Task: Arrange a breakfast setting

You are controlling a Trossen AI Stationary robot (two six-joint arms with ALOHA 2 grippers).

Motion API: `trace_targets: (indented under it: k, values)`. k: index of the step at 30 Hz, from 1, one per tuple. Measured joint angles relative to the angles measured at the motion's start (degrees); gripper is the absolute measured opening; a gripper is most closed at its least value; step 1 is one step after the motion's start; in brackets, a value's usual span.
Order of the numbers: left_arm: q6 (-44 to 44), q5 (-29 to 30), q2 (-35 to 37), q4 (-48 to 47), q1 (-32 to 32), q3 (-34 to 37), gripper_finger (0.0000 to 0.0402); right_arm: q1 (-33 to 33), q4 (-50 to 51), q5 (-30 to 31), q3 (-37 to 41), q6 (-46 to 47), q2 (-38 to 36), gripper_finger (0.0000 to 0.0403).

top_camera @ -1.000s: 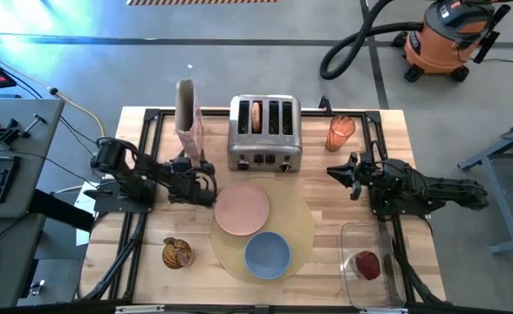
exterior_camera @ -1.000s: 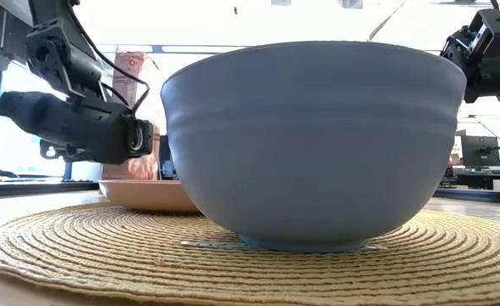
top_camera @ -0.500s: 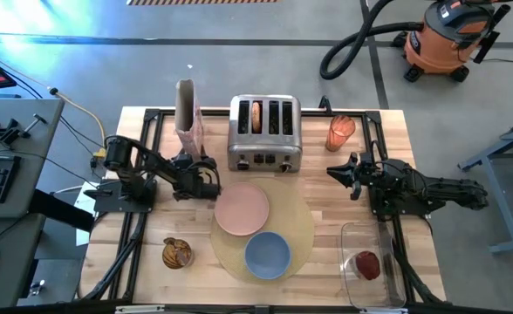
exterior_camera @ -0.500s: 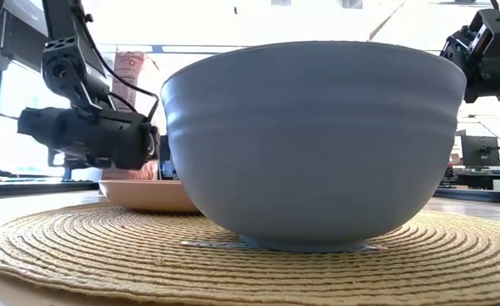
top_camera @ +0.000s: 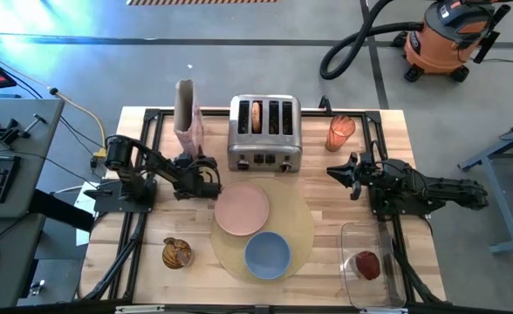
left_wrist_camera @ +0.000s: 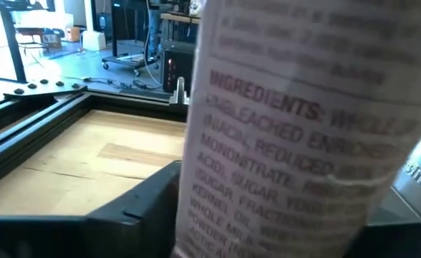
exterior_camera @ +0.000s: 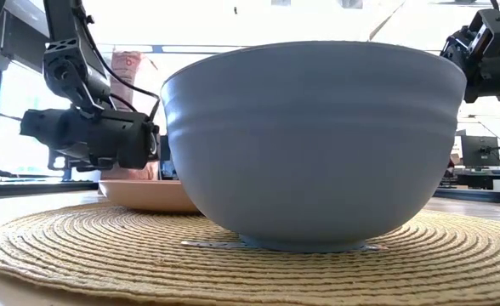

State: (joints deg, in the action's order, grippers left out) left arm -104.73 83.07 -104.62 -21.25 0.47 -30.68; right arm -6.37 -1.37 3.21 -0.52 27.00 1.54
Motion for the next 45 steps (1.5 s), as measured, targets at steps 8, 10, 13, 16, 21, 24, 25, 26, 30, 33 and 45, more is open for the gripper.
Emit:
trace_targets:
  k: [8,10,13,16,21,24,25,26,30,33,45]
  values:
    - [-0.02,-1.19,0.13,0.04,0.00,-0.03,0.0126,-0.01,0.00,-0.01,0.01,0.02,0.00,0.0046]
    - [-0.02,-1.24,0.13,0.02,0.00,-0.04,0.0122,-0.01,0.00,0.00,-0.01,0.00,0.00,0.0046]
    - [-0.04,-1.41,0.50,-0.70,0.00,-0.04,0.0123,-0.02,0.00,0.00,-0.01,0.00,0.00,0.0046]
    - [-0.09,-2.42,1.57,-3.72,-0.17,-0.11,0.0123,0.00,0.00,-0.01,0.01,0.02,-0.02,0.0046]
    - [-0.22,-4.58,4.81,-9.18,-0.69,-0.04,0.0122,0.00,0.00,0.00,-0.01,0.01,-0.02,0.0046]
    - [-0.17,-4.57,6.95,-10.99,-0.92,-0.04,0.0121,0.00,0.00,0.01,0.01,0.01,-0.02,0.0046]
    - [-0.16,-4.43,7.72,-11.59,-1.01,-0.04,0.0121,0.00,0.00,-0.01,0.01,0.00,-0.02,0.0046]
    - [-0.13,-4.53,8.51,-12.18,-1.08,-0.04,0.0121,-0.01,0.00,0.00,-0.01,0.01,-0.01,0.0046]
    - [-0.05,-8.71,13.06,-16.29,-1.91,-0.04,0.0120,0.00,0.00,0.00,0.00,0.02,-0.02,0.0046]
    - [1.79,-11.97,17.04,-20.52,-2.93,-0.04,0.0120,0.00,0.01,0.00,-0.01,0.01,-0.01,0.0046]
    - [20.86,-14.16,36.06,-24.45,-7.90,0.00,0.0120,-0.01,0.00,0.01,-0.01,0.00,-0.01,0.0046]
